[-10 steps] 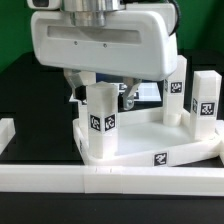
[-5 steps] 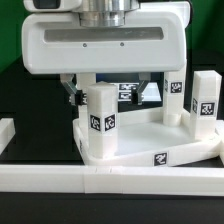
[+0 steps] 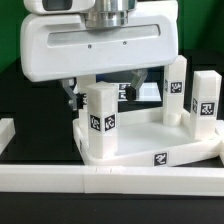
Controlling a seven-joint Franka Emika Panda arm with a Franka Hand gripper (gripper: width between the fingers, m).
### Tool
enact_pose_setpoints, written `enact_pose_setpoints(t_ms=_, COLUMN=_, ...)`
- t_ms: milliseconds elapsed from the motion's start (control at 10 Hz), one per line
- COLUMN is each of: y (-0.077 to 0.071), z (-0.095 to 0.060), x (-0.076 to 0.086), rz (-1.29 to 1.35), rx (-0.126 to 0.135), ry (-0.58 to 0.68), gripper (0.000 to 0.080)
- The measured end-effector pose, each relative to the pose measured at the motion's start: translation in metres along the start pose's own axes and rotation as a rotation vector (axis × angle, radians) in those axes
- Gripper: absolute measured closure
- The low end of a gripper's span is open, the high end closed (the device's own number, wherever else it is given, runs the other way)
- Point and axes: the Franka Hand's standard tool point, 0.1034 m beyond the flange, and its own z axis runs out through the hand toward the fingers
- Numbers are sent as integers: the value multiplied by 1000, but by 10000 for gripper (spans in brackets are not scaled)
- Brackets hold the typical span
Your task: Assemble desk
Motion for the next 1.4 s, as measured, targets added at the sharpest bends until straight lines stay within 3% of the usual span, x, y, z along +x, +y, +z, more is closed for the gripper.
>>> enact_pose_setpoints(t_ms=300, y=1, z=0, x=0, rz=-113, rx=-1, ry=-1, gripper=151)
enact_pose_setpoints(t_ms=400, y=1, z=0, x=-1, rz=-108, rx=-1, ry=-1, gripper=247)
enact_pose_setpoints(t_ms=500, y=1, z=0, x=-1, rz=-107, rx=-1, ry=-1, gripper=394)
enact_pose_setpoints(t_ms=600, y=1, z=0, x=-1, rz=-92, rx=0, ry=0, gripper=394)
enact_pose_setpoints(t_ms=700, y=1, z=0, x=-1, rz=-75, rx=0, ry=-1, gripper=512)
enact_pose_setpoints(t_ms=900, y=2, z=0, x=-1, rz=-29, rx=3, ry=-1, gripper=511)
enact_pose_setpoints(t_ms=1400, y=8, z=0, x=-6, rz=451, rx=4, ry=-12, gripper=511)
